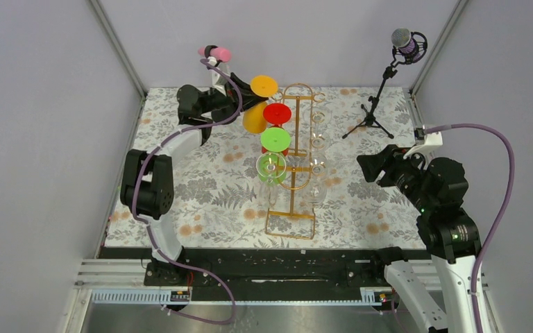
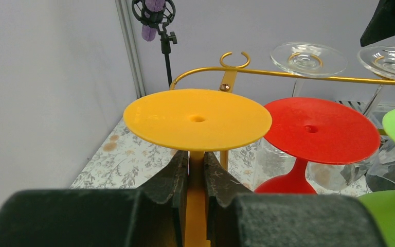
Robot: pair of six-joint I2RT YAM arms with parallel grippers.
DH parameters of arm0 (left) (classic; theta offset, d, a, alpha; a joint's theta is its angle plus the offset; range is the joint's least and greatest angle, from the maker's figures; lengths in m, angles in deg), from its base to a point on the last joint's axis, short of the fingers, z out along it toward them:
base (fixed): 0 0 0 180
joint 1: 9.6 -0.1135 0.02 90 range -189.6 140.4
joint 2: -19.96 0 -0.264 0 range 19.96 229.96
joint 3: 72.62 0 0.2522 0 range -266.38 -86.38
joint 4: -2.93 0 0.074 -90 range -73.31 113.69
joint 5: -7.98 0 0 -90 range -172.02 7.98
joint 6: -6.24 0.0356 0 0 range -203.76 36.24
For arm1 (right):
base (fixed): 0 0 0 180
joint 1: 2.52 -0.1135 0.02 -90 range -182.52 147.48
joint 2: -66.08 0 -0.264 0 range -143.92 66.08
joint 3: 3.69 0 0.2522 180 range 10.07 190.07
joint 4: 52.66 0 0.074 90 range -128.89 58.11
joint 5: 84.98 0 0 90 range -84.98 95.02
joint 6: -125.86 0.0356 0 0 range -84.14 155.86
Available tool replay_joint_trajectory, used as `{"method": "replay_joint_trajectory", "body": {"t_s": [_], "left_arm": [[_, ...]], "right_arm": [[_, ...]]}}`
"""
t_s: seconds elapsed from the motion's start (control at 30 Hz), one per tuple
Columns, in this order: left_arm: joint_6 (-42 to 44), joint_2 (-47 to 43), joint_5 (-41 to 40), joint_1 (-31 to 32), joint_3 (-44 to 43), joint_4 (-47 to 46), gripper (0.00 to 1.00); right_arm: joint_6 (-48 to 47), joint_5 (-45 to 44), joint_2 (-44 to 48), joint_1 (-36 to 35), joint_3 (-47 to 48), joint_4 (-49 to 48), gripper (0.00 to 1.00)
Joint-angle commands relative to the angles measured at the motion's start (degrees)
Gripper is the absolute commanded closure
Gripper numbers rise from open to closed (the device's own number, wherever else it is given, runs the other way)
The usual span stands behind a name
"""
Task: Place the wine glass upside down on the wine glass rack
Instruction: Turn the wine glass upside down at the wine rack.
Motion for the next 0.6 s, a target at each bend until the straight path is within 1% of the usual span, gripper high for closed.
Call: {"method": "replay_joint_trajectory", "body": {"t_s": [0.0, 0.3, 0.57], "left_arm": [[2.4, 0.8, 2.2, 0.8, -3.2, -0.4, 1.00], [4.8, 1.4, 2.1, 1.4, -4.2, 3.9, 1.00], [9.5, 2.3, 1.4, 2.7, -7.3, 11.7, 1.00]], "right_arm": [[-0.5, 2.6, 0.5, 0.3, -0.7, -3.4, 0.38], [-0.3, 2.9, 0.0, 0.4, -0.9, -3.8, 0.38], [0.2, 3.9, -0.1, 0.4, 0.2, -3.5, 0.38]]}}
